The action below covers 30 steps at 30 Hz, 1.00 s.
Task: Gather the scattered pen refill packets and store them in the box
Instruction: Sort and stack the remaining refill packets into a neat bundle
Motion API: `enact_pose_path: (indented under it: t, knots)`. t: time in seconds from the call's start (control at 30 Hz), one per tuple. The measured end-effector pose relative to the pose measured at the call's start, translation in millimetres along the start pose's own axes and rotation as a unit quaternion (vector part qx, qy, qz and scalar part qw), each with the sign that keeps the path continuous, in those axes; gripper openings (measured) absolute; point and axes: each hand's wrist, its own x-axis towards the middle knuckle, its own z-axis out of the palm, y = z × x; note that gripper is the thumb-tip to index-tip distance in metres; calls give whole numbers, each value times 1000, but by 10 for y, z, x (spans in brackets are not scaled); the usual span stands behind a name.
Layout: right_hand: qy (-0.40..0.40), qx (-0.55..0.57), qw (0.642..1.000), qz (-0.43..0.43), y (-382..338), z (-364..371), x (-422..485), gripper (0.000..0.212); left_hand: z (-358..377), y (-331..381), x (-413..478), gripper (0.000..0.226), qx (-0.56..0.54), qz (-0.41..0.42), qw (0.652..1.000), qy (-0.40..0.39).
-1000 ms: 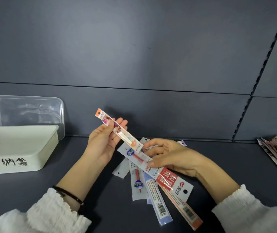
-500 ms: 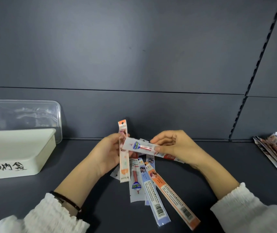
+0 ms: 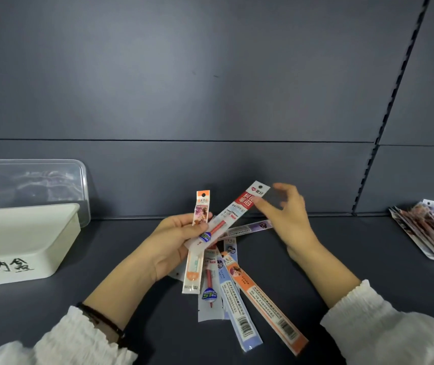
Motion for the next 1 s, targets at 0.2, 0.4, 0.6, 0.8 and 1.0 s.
enact_pose_path:
  t: [0.2,0.4,0.6,0.8,1.0]
  knots:
    - [-133,166,972,97,-59,82,-84,5,89,-1,-53,30,20,-42,993,-112]
    - [-164,173,971,-1,-107,227,-230,10,212,-7,-96,30,-40,-55,989,-130]
    - [-289,-113,947,79,-115,1,-138,37,34,62,10,20,-101,-18,995,14]
    - [-412,-388,824,-13,-117,73,-323,51,-206,54,77,23,-153,38,981,109]
    - [-367,-315,875,15,-68,75,-263,31,-112,14,66,19,-127,32,987,92]
